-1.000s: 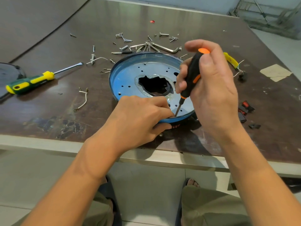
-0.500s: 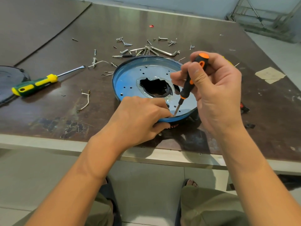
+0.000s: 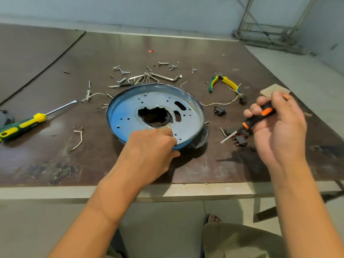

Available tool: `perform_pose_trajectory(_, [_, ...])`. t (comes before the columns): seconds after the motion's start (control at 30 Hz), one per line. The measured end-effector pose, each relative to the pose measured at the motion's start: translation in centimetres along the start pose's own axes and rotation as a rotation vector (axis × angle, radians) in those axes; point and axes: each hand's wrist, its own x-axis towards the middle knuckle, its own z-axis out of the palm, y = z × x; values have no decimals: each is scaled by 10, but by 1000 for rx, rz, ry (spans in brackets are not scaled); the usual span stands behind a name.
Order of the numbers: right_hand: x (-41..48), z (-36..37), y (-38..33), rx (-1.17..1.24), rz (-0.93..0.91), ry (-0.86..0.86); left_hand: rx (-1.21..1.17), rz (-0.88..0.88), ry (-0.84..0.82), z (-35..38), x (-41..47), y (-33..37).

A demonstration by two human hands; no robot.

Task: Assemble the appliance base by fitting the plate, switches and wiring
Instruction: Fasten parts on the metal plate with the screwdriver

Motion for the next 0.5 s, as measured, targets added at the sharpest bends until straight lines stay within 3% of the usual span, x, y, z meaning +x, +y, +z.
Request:
perform_pose_trajectory(0.23, [18,-22,19,-93,206,44,-36,-178,-249,-18,-8,-23])
perform_pose_trajectory(0.37, [20,-18,37,-188,308,-10,-155,-117,-40,-8,2,-10])
perform_pose_trajectory(0.5, [22,-17,55,-524,272,-46,-70,-143,-5,8,15,13])
